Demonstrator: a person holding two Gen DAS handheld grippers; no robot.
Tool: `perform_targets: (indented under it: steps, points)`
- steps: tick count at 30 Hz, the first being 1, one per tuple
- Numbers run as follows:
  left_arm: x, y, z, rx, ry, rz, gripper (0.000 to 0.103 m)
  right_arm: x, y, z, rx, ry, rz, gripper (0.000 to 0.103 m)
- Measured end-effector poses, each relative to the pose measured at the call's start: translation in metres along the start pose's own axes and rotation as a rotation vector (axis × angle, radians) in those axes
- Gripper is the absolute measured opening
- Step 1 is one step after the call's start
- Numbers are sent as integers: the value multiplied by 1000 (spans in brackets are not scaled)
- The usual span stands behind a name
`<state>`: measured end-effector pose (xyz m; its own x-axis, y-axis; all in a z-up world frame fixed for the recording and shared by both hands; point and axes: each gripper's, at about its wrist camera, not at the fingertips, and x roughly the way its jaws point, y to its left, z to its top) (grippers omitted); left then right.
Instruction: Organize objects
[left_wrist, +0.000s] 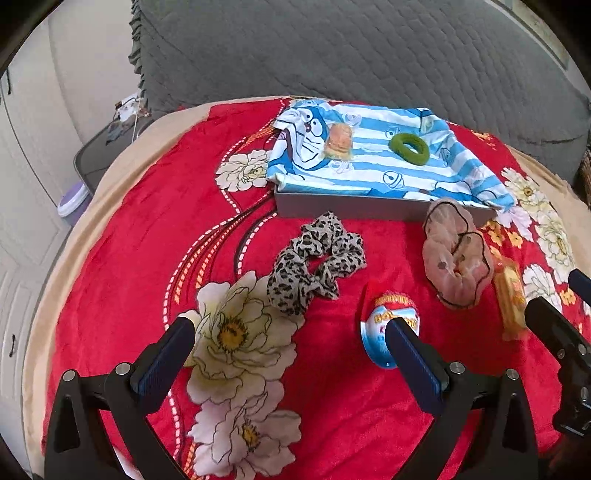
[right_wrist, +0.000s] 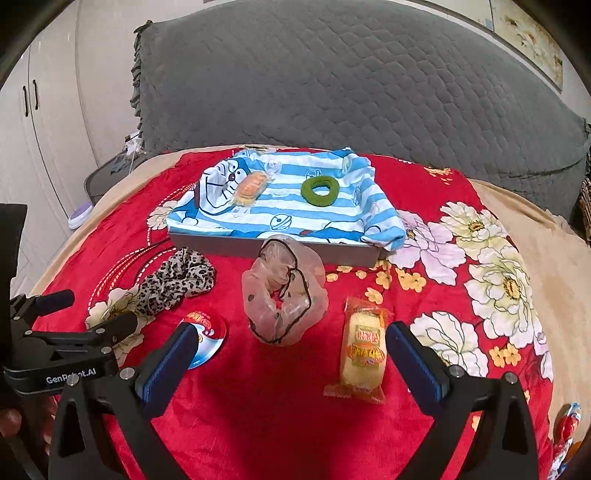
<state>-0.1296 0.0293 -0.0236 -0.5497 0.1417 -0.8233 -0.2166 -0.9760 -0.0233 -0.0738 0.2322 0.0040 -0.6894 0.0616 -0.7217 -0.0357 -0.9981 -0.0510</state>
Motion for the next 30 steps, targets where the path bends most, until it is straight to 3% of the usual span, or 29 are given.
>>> perform_targets:
  steps: [30]
  points:
    - [61,-7,40,11,7,14,103,76,-2,20,-10,79,-28,102]
